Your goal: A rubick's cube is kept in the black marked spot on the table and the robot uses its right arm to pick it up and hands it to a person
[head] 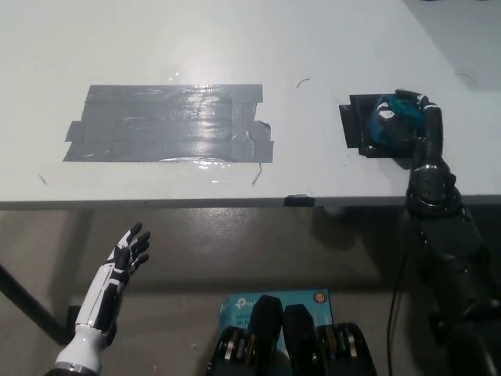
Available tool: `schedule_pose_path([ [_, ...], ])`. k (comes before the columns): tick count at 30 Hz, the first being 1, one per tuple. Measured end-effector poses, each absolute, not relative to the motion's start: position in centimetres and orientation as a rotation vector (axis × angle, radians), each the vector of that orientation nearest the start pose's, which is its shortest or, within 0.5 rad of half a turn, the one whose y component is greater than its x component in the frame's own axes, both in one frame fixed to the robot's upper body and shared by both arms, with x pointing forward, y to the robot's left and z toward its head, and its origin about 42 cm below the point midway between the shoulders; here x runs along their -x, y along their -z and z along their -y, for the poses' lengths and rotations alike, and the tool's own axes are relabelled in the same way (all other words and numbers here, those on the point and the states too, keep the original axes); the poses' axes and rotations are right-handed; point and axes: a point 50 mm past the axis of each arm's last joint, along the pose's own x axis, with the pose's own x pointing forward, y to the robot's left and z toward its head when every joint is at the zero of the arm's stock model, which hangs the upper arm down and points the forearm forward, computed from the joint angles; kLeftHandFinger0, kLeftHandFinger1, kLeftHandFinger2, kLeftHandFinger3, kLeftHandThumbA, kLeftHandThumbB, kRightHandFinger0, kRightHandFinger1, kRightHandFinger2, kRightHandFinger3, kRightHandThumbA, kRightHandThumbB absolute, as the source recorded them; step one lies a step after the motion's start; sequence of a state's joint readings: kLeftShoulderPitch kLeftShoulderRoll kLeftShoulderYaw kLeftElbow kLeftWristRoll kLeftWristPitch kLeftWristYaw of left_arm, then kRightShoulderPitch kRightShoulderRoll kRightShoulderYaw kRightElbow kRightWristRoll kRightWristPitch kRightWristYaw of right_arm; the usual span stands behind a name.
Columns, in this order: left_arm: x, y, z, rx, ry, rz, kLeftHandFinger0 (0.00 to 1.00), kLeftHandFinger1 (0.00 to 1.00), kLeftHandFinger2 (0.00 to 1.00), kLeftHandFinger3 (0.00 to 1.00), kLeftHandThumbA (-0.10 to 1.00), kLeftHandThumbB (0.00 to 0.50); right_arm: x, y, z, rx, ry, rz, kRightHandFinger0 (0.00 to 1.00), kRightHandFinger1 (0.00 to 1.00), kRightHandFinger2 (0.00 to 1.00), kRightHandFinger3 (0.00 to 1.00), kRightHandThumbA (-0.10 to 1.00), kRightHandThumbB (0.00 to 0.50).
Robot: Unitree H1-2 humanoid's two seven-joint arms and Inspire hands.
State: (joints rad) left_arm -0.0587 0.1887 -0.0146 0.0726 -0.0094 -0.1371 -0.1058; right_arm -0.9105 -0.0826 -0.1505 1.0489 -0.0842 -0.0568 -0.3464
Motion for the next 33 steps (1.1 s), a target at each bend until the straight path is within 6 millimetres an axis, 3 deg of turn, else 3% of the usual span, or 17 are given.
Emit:
schedule_pose_path([
  [3, -30.4, -10.7, -26.1, -0.185, 0.135, 0.115, 1.00, 1.00, 1.00, 1.00, 1.00, 0.205, -53.4, -18.4, 20.7, 0.152, 0.302, -0.073, 0.00, 0.40, 0.83, 0.66, -0.10, 0.235],
  [6, -30.6, -10.9, -26.1, -0.186, 0.136, 0.121, 1.00, 1.00, 1.00, 1.00, 1.00, 0.182, -53.4, -18.3, 20.6, 0.166, 0.307, -0.061, 0.04, 0.51, 0.92, 0.70, -0.10, 0.216],
  [9, -30.8, -11.0, -26.1, -0.186, 0.136, 0.126, 1.00, 1.00, 1.00, 1.00, 1.00, 0.181, -53.3, -18.2, 20.5, 0.181, 0.310, -0.051, 0.02, 0.51, 0.91, 0.71, -0.10, 0.206],
  [15, -30.8, -11.0, -26.1, -0.186, 0.137, 0.127, 1.00, 1.00, 1.00, 1.00, 1.00, 0.170, -53.3, -18.5, 20.5, 0.190, 0.325, -0.024, 0.02, 0.50, 0.89, 0.81, -0.10, 0.219],
  [18, -30.8, -11.0, -26.1, -0.187, 0.136, 0.127, 1.00, 1.00, 1.00, 1.00, 1.00, 0.175, -53.0, -18.8, 20.6, 0.179, 0.339, 0.004, 0.02, 0.49, 0.85, 0.80, -0.10, 0.205],
  [23, -30.8, -11.0, -26.1, -0.187, 0.136, 0.127, 1.00, 1.00, 1.00, 1.00, 1.00, 0.185, -52.1, -20.9, 20.9, 0.139, 0.352, 0.124, 0.01, 0.43, 0.83, 0.83, -0.10, 0.179],
  [27, -30.8, -10.9, -26.1, -0.187, 0.136, 0.124, 1.00, 1.00, 1.00, 1.00, 1.00, 0.190, -51.5, -22.6, 21.0, 0.123, 0.357, 0.194, 0.00, 0.25, 0.70, 0.78, -0.10, 0.165],
  [28, -30.8, -10.9, -26.1, -0.187, 0.136, 0.123, 1.00, 1.00, 1.00, 1.00, 1.00, 0.191, -51.2, -23.2, 21.1, 0.116, 0.359, 0.222, 0.00, 0.19, 0.70, 0.82, -0.10, 0.141],
  [31, -30.8, -10.9, -26.1, -0.187, 0.136, 0.121, 1.00, 1.00, 1.00, 1.00, 1.00, 0.180, -50.5, -25.1, 21.0, 0.099, 0.359, 0.286, 0.00, 0.21, 0.79, 0.92, -0.10, 0.142],
  [33, -30.8, -10.8, -26.1, -0.187, 0.135, 0.119, 1.00, 1.00, 1.00, 1.00, 1.00, 0.181, -50.1, -26.3, 20.9, 0.093, 0.358, 0.325, 0.00, 0.27, 0.83, 0.91, -0.10, 0.154],
])
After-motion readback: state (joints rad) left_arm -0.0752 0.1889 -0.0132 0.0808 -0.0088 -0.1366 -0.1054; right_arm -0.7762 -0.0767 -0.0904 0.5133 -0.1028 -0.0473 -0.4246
